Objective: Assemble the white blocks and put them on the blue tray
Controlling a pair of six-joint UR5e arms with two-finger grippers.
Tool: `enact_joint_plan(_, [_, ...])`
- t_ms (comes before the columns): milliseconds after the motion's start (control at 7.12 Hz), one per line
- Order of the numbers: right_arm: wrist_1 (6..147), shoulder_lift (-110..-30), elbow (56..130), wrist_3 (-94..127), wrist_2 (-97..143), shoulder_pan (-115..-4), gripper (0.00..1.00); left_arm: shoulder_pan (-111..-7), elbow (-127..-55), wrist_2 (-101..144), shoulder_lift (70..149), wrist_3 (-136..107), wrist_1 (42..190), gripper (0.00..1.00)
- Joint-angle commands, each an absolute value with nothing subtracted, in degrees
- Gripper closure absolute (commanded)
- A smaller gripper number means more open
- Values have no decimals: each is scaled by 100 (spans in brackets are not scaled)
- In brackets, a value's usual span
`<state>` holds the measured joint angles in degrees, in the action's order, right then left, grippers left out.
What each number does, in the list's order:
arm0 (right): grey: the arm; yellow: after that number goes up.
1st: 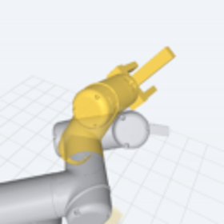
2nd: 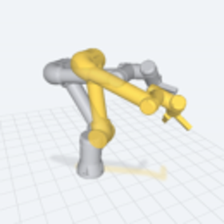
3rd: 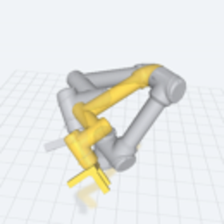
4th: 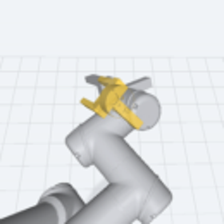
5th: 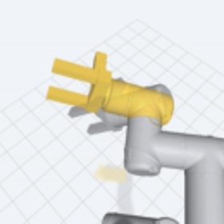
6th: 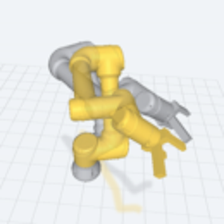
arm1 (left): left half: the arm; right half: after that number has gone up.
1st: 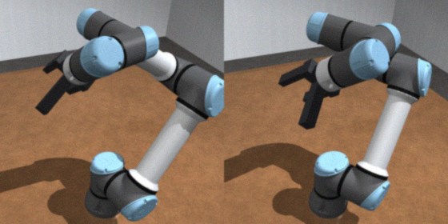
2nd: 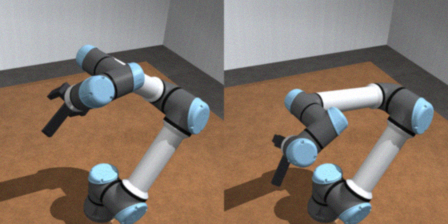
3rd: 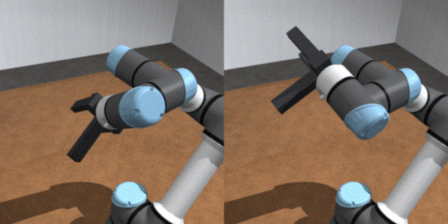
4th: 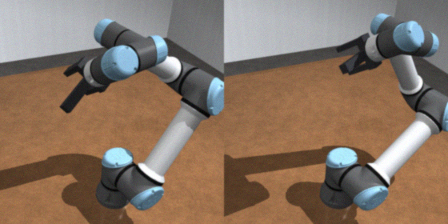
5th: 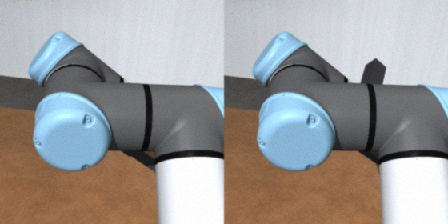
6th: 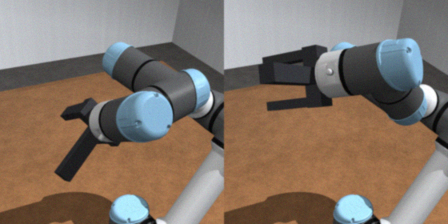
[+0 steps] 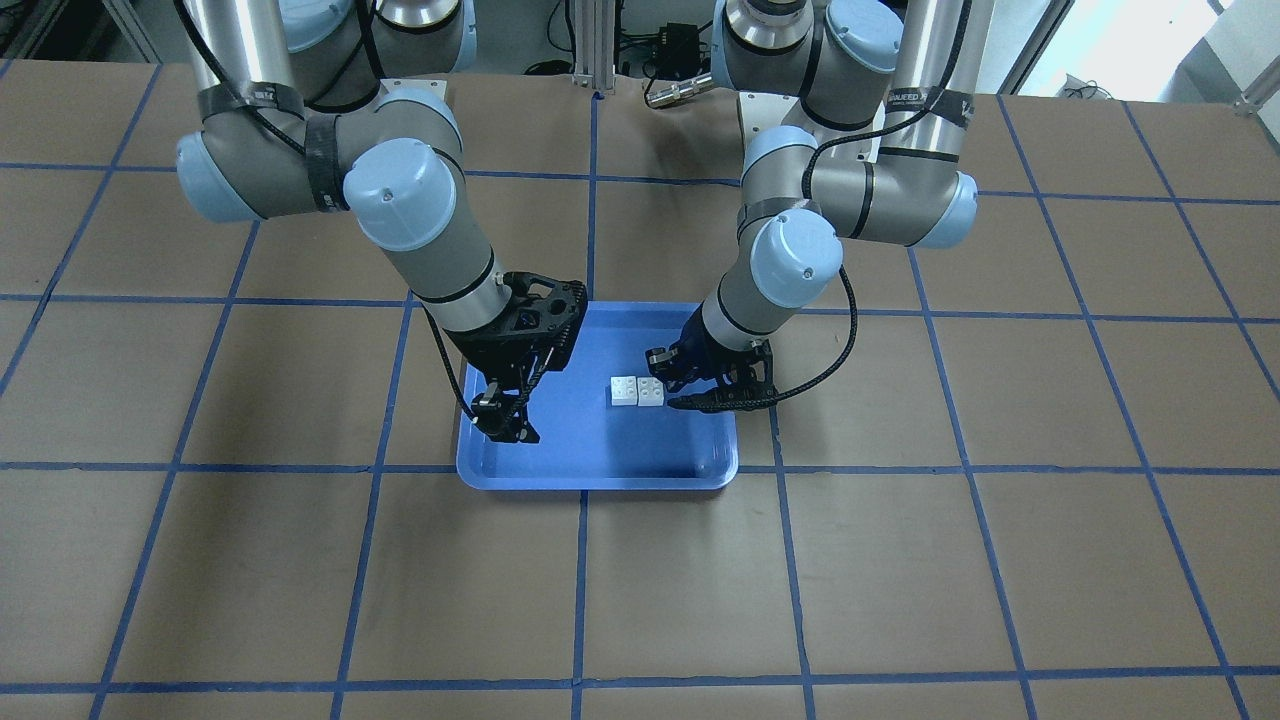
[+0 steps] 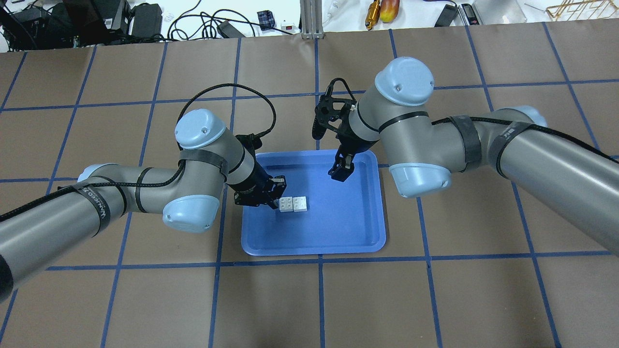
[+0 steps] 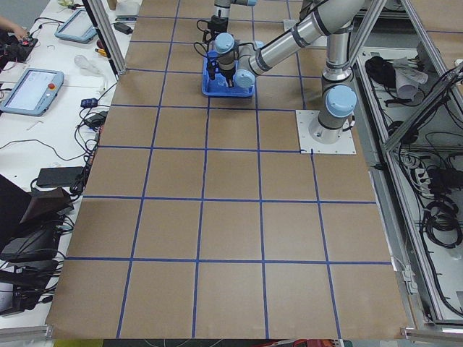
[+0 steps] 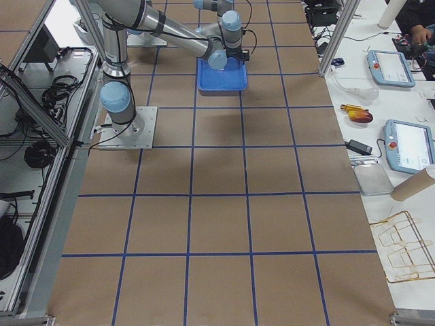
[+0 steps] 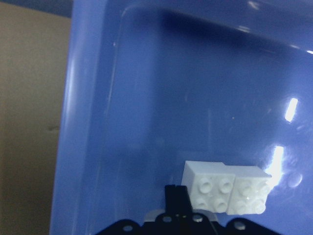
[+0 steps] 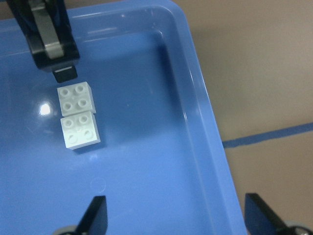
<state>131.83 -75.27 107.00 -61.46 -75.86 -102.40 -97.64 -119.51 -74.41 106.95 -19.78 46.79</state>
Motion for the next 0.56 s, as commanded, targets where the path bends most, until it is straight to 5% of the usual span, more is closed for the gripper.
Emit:
enact_joint_plan(0, [11521,-7611,9586,-5986,-8301,-10213,0,-9800,-11953,-7436,10723,-2074,4650,100])
enact_joint_plan(421, [10319,-7629,8729,-4093,-8692,-10161,0,-9878,-11953,-7444,10731,-2136,4614,100])
